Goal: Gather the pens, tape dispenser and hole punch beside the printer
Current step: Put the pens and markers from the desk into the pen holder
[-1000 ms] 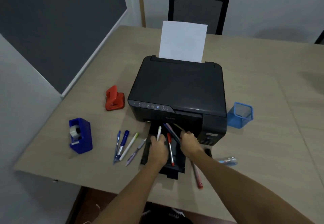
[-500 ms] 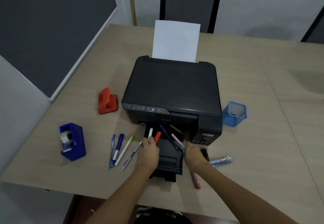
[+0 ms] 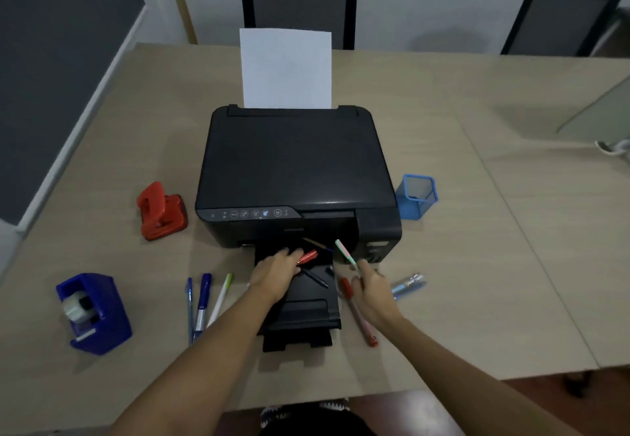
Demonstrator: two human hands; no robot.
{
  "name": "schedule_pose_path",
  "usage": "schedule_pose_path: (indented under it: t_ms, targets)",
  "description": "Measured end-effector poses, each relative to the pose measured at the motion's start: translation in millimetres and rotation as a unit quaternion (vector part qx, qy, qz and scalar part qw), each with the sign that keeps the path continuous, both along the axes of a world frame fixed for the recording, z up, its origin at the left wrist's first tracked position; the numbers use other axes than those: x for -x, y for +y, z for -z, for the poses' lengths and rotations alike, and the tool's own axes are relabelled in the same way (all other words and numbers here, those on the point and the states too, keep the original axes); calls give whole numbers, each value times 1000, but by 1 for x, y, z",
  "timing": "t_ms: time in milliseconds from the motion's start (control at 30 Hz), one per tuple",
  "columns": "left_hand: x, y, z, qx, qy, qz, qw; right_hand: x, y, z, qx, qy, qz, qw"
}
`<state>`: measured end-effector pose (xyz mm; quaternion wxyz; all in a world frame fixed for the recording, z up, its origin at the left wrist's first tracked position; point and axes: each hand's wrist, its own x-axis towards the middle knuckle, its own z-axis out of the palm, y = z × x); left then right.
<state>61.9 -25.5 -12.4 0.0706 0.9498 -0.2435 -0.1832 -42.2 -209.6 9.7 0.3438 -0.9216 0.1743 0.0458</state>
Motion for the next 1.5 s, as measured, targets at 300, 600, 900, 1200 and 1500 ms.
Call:
schedule_pose_path:
  t_ms: [300,600,900,1200,1500]
  targets:
    - [28,59,5,-11,-50,-22,998,-45,33,16,143,52,-109,982]
    - [51,122,-48,255,218,-143,931,-78,49,13,259,111,-147,948]
    - [14,73,-133,481,340,-155,793,-19,7,-45,175,142,-252,941]
    - [-30,-109,-184,604,313,-170,713,-9,-122,-113,-161,-122,-63,977]
    - [-54,-289,-127,596,220,-300,712,-103,-231,-67,-332,-126,215,910]
